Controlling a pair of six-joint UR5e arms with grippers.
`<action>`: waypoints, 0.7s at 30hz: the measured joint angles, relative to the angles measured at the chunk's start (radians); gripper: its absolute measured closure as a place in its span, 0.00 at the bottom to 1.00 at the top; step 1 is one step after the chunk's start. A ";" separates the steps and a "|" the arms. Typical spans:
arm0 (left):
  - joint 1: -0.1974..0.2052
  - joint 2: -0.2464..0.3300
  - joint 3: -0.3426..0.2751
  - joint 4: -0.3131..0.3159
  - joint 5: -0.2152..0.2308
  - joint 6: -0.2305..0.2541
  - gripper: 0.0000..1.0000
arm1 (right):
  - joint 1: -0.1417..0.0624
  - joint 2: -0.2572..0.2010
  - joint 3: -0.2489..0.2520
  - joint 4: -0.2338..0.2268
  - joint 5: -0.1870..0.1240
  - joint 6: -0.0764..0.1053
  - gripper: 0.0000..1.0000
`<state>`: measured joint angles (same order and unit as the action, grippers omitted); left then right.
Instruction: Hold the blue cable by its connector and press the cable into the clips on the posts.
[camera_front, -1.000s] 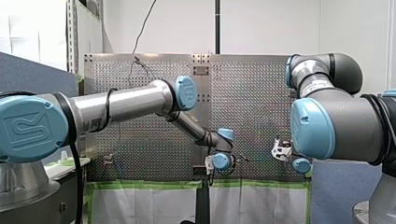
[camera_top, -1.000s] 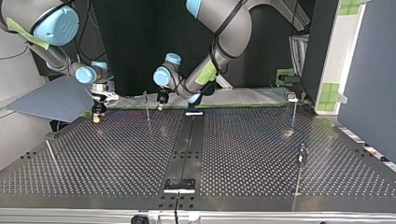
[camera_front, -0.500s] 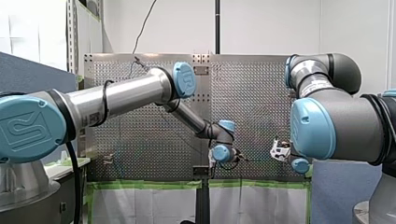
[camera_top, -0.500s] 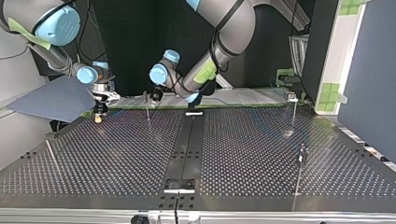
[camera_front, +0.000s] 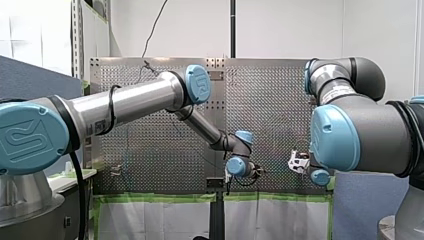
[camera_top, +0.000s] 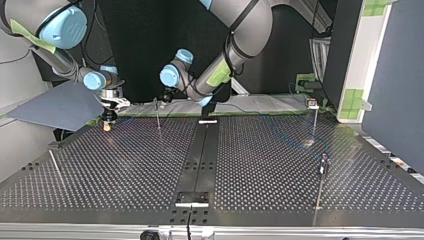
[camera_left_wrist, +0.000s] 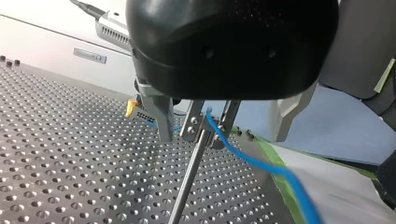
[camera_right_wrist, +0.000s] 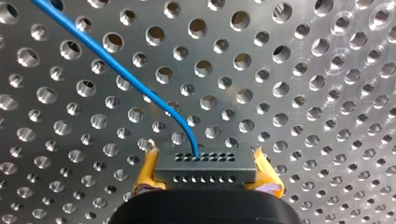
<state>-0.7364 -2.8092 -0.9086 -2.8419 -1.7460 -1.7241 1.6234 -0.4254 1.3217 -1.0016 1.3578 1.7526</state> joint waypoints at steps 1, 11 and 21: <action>0.000 0.000 -0.001 0.001 0.000 0.001 0.00 | 0.000 0.000 0.000 0.000 0.000 0.000 1.00; -0.015 0.000 -0.022 0.004 0.003 0.020 0.00 | 0.002 0.001 0.000 0.000 0.000 0.001 1.00; -0.028 0.000 -0.037 0.012 -0.001 0.043 0.00 | 0.002 0.001 0.000 0.001 0.000 0.001 1.00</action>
<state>-0.7647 -2.8088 -0.9459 -2.8295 -1.7469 -1.6806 1.6254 -0.4245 1.3217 -1.0008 1.3577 1.7533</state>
